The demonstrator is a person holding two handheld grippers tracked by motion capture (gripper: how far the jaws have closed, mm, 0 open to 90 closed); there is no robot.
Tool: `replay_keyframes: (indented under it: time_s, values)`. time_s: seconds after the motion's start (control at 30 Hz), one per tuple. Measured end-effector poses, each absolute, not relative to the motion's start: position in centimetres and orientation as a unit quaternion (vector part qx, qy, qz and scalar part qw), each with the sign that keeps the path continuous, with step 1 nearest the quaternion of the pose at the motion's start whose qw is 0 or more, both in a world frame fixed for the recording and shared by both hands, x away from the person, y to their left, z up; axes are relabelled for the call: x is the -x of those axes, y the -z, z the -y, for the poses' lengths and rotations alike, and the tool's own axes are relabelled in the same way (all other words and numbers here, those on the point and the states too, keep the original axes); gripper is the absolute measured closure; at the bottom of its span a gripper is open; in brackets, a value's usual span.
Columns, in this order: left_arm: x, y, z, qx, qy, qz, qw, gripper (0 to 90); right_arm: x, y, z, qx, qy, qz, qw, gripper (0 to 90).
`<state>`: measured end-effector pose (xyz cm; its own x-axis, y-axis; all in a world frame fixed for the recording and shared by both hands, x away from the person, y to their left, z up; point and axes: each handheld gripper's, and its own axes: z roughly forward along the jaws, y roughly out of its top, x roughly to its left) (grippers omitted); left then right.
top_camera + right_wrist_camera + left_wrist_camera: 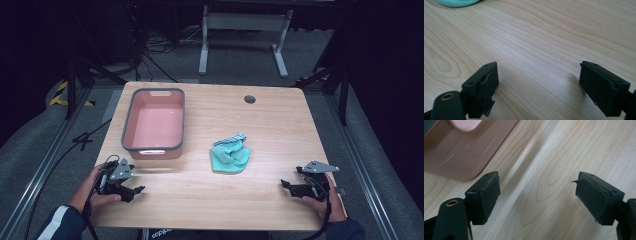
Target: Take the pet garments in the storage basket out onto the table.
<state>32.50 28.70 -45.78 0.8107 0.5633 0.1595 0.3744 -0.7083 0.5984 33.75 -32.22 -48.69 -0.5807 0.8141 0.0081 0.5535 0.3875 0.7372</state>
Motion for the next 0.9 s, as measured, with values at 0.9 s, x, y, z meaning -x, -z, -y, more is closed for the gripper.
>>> replay_keyframes:
  time_s: [0.9]
  values:
    - [-31.5, 48.2, -31.6, -0.857, -0.136, -0.354, 0.348, 16.4, -33.7, 48.7, 32.2, -0.419, -0.359, -0.814, 0.182, 16.4]
